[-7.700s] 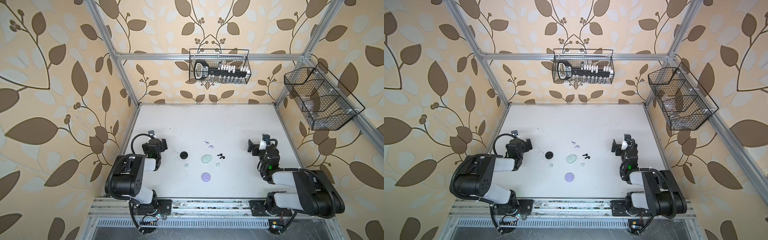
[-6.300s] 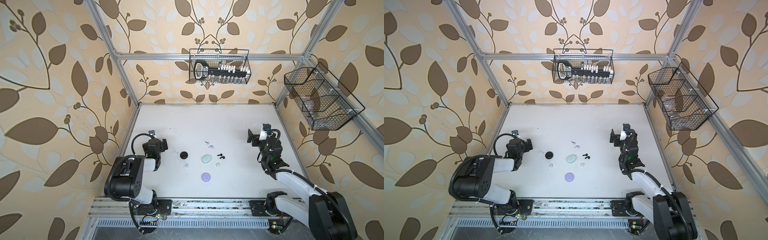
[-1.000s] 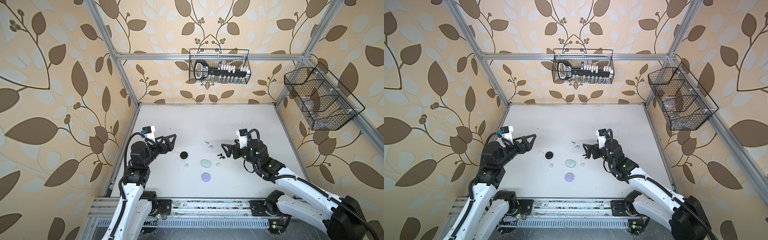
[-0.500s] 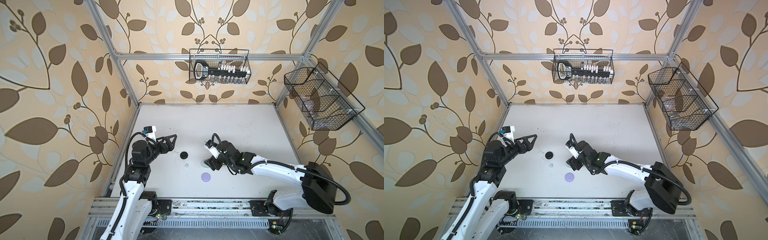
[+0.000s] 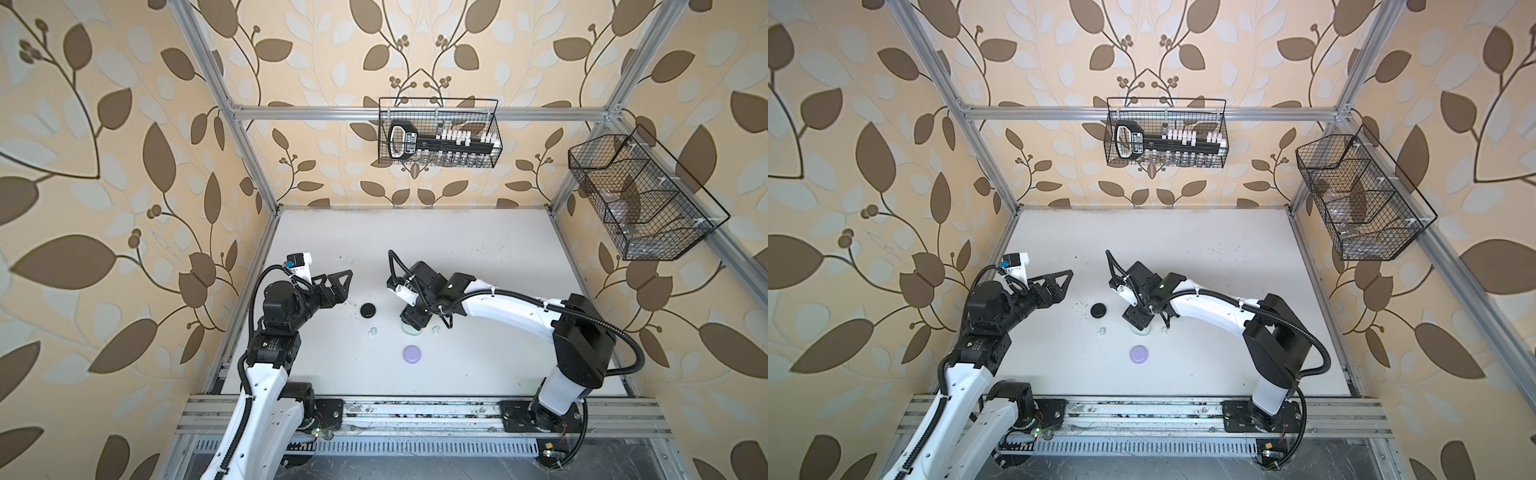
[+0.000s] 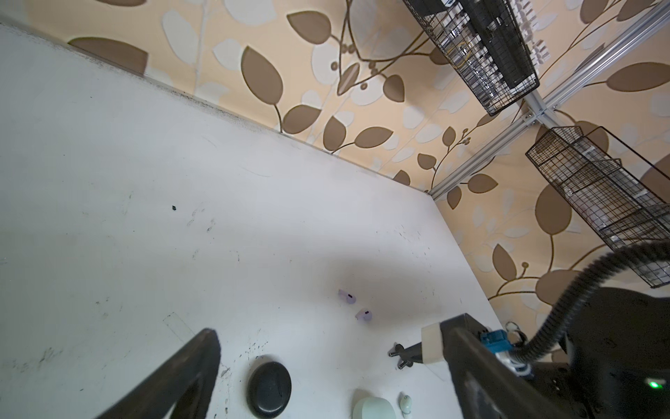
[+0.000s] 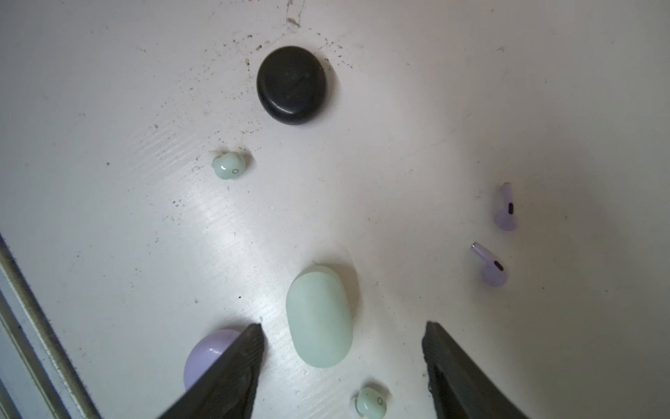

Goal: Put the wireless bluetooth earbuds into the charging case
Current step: 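Lower the open right gripper over the pale green oval case, then close the right gripper on the pale green case and lift it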

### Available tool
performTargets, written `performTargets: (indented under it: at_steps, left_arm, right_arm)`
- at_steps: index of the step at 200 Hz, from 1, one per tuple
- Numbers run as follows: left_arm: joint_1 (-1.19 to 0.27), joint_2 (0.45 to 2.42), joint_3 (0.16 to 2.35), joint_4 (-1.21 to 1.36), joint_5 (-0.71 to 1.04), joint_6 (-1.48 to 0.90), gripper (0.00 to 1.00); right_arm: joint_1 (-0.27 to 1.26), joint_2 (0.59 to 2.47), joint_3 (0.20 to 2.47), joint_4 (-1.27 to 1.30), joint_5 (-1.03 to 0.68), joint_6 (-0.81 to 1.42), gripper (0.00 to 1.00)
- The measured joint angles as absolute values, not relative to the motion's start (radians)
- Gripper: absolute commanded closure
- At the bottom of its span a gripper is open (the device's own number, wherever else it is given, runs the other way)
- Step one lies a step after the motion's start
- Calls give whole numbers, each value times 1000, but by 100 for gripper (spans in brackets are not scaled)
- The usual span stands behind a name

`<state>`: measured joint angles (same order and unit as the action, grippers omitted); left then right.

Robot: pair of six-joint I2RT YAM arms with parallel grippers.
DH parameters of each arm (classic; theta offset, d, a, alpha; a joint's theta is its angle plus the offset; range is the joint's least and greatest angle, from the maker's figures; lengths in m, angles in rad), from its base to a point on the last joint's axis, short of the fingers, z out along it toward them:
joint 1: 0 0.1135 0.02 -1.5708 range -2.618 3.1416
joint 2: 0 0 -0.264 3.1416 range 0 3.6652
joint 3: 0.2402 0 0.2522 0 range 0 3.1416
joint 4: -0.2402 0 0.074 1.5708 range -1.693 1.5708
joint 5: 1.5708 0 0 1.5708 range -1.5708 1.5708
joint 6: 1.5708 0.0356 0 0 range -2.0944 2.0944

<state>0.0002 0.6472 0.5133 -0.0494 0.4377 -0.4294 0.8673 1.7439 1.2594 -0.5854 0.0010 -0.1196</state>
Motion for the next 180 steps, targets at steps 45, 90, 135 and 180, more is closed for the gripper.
performTargets:
  at_steps: [45, 90, 135, 180]
  left_arm:
    - [0, 654, 513, -51, 430, -430, 1]
    - [0, 657, 513, -51, 413, -429, 1]
    - [0, 668, 513, -51, 414, -430, 1]
    - [0, 690, 513, -51, 414, -430, 1]
  right_arm:
    - [878, 1758, 1260, -677, 0, -154, 34]
    - [879, 1832, 1294, -704, 1, -163, 37]
    - [876, 1887, 1316, -704, 4, -166, 37]
    - [867, 1888, 1316, -681, -1, -166, 39]
